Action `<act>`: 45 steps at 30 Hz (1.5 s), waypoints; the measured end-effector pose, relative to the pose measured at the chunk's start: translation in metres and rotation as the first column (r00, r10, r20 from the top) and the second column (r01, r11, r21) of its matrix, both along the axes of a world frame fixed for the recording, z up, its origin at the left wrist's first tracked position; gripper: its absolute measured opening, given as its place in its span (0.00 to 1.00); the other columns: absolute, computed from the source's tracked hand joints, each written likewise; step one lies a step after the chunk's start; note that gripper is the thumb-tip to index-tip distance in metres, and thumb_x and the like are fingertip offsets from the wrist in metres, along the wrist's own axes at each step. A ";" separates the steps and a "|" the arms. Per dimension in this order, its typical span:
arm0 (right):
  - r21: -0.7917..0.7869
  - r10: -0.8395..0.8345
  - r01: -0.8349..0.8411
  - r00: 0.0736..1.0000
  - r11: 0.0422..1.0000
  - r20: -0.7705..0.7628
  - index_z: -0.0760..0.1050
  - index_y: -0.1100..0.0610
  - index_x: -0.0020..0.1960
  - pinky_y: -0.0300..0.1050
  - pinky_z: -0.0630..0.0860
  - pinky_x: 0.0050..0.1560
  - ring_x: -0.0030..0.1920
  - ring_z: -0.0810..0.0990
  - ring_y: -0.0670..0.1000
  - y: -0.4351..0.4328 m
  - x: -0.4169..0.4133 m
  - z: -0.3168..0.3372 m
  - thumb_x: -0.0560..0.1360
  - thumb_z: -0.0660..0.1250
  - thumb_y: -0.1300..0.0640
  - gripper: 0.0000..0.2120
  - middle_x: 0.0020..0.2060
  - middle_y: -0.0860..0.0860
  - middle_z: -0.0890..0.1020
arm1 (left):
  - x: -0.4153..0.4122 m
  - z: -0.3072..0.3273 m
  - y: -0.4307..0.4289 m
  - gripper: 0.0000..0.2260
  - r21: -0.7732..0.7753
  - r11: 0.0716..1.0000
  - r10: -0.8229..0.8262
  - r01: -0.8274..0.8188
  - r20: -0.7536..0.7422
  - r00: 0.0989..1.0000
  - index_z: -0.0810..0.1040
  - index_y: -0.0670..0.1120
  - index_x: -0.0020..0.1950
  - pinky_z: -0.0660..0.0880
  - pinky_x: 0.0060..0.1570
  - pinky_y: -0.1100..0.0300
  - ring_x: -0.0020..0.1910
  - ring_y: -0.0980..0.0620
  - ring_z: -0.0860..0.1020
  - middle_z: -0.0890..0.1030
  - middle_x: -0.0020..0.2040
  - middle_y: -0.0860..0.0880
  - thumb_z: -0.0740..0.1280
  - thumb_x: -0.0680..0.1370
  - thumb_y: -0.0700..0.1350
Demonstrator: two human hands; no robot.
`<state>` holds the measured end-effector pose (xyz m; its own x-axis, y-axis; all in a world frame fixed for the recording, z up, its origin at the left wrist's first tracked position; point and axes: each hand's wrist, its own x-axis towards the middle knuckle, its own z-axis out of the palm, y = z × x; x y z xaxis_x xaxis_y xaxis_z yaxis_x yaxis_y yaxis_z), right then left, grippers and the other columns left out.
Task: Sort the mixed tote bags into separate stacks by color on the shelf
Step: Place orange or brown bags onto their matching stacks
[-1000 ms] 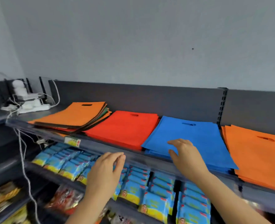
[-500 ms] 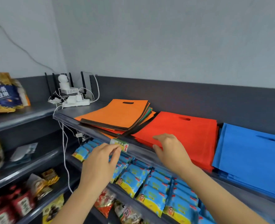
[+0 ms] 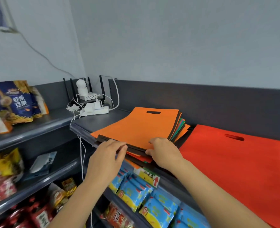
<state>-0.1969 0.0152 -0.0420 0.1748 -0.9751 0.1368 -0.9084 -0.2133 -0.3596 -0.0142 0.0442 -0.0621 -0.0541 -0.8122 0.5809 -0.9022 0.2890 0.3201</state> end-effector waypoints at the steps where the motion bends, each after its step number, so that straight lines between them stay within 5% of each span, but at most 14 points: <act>1: 0.015 0.001 -0.001 1.000 1.000 0.002 0.72 0.60 0.64 0.53 0.73 0.60 0.61 0.74 0.60 -0.006 0.002 -0.002 0.78 0.63 0.50 0.19 0.61 0.58 0.76 | 0.003 0.000 -0.009 0.13 0.001 1.000 -0.013 0.013 0.004 1.000 0.78 0.54 0.60 0.74 0.44 0.61 0.54 0.58 0.73 0.77 0.51 0.60 0.59 0.80 0.53; 7: 0.143 -0.086 0.082 0.996 0.986 0.017 0.74 0.56 0.64 0.52 0.73 0.60 0.60 0.75 0.58 -0.030 0.010 -0.005 0.75 0.66 0.47 0.20 0.60 0.56 0.77 | 0.025 0.006 -0.072 0.14 0.048 0.990 -0.138 0.136 0.038 0.990 0.76 0.51 0.63 0.72 0.55 0.59 0.60 0.55 0.73 0.78 0.59 0.55 0.58 0.81 0.50; 12: 0.125 -0.241 0.229 0.967 0.965 0.085 0.82 0.48 0.53 0.44 0.74 0.58 0.55 0.79 0.51 -0.039 0.006 -0.003 0.68 0.74 0.46 0.15 0.53 0.48 0.83 | 0.042 0.010 -0.123 0.20 0.326 0.903 -0.352 0.280 0.188 0.917 0.70 0.51 0.70 0.62 0.66 0.59 0.69 0.54 0.67 0.70 0.70 0.53 0.58 0.80 0.56; 16: 0.049 -0.345 0.342 0.935 0.938 0.076 0.83 0.48 0.45 0.45 0.74 0.54 0.51 0.79 0.50 -0.047 0.013 -0.005 0.68 0.73 0.46 0.09 0.46 0.47 0.84 | 0.053 0.004 -0.148 0.26 0.504 0.787 -0.476 0.357 0.126 0.870 0.69 0.54 0.70 0.60 0.68 0.60 0.71 0.55 0.64 0.66 0.72 0.56 0.58 0.75 0.65; 19: 0.033 -0.423 0.422 0.904 0.906 0.066 0.80 0.50 0.38 0.45 0.73 0.48 0.46 0.79 0.52 -0.053 0.016 -0.004 0.71 0.70 0.43 0.10 0.39 0.48 0.81 | 0.062 0.008 -0.161 0.25 0.519 0.754 -0.527 0.403 0.112 0.842 0.73 0.56 0.66 0.66 0.63 0.61 0.66 0.56 0.69 0.72 0.67 0.59 0.61 0.73 0.65; 24: 0.027 -0.509 0.508 0.856 0.861 0.089 0.77 0.48 0.38 0.43 0.67 0.42 0.47 0.78 0.53 -0.059 0.021 -0.004 0.73 0.67 0.43 0.10 0.42 0.49 0.81 | 0.061 0.004 -0.176 0.10 0.367 0.828 -0.504 0.425 0.152 0.850 0.78 0.55 0.47 0.63 0.38 0.58 0.44 0.51 0.74 0.77 0.41 0.54 0.59 0.80 0.54; 29: -0.030 -0.558 0.562 0.825 0.826 0.089 0.80 0.51 0.44 0.42 0.65 0.42 0.49 0.77 0.52 -0.054 0.032 -0.007 0.74 0.66 0.43 0.12 0.44 0.49 0.82 | 0.060 -0.006 -0.180 0.11 0.284 0.876 -0.440 0.390 0.139 0.887 0.79 0.56 0.51 0.64 0.40 0.57 0.44 0.52 0.74 0.80 0.46 0.53 0.58 0.80 0.54; 33: 0.114 -0.511 0.499 0.822 0.859 0.252 0.78 0.54 0.42 0.46 0.68 0.45 0.43 0.74 0.49 -0.044 0.028 -0.004 0.75 0.62 0.40 0.18 0.37 0.48 0.77 | 0.060 -0.006 -0.180 0.13 0.272 0.875 -0.451 0.401 0.158 0.878 0.77 0.52 0.47 0.65 0.38 0.57 0.39 0.53 0.72 0.79 0.42 0.53 0.56 0.81 0.54; 36: 0.176 -0.537 0.514 0.737 0.839 0.410 0.76 0.58 0.59 0.43 0.71 0.55 0.52 0.74 0.48 -0.039 0.021 0.006 0.76 0.60 0.40 0.23 0.49 0.49 0.76 | 0.062 -0.002 -0.176 0.14 0.238 0.886 -0.447 0.398 0.215 0.868 0.73 0.49 0.41 0.65 0.35 0.56 0.36 0.51 0.72 0.76 0.35 0.51 0.55 0.81 0.54; 38: 0.208 -0.615 0.594 0.644 0.777 0.454 0.74 0.61 0.60 0.45 0.77 0.50 0.46 0.76 0.50 -0.037 0.016 0.013 0.74 0.64 0.40 0.27 0.47 0.52 0.75 | 0.063 0.003 -0.166 0.12 0.133 0.894 -0.448 0.428 0.239 0.862 0.76 0.52 0.43 0.69 0.34 0.56 0.36 0.50 0.75 0.79 0.36 0.52 0.58 0.81 0.54; 40: 0.405 -0.652 0.523 0.485 0.750 0.582 0.71 0.63 0.59 0.40 0.79 0.36 0.37 0.77 0.49 -0.029 0.015 0.018 0.73 0.70 0.48 0.23 0.47 0.55 0.74 | 0.061 0.009 -0.151 0.05 -0.041 0.865 -0.476 0.500 0.246 0.844 0.82 0.57 0.47 0.74 0.32 0.57 0.37 0.48 0.81 0.83 0.39 0.54 0.69 0.75 0.47; 42: 0.502 -0.661 0.446 0.351 0.741 0.663 0.64 0.62 0.67 0.40 0.80 0.33 0.41 0.79 0.53 -0.018 0.010 0.017 0.70 0.73 0.61 0.30 0.57 0.58 0.73 | 0.056 0.011 -0.133 0.16 -0.095 0.824 -0.516 0.558 0.280 0.809 0.85 0.55 0.47 0.77 0.28 0.57 0.35 0.49 0.82 0.84 0.38 0.55 0.79 0.63 0.39; 45: 0.366 -0.678 0.609 0.422 0.704 0.602 0.55 0.63 0.73 0.51 0.80 0.50 0.56 0.77 0.57 -0.002 -0.007 0.007 0.63 0.77 0.67 0.45 0.64 0.60 0.72 | 0.042 0.012 -0.110 0.20 -0.123 0.792 -0.525 0.598 0.362 0.770 0.86 0.52 0.44 0.79 0.30 0.55 0.36 0.51 0.83 0.84 0.39 0.55 0.82 0.56 0.37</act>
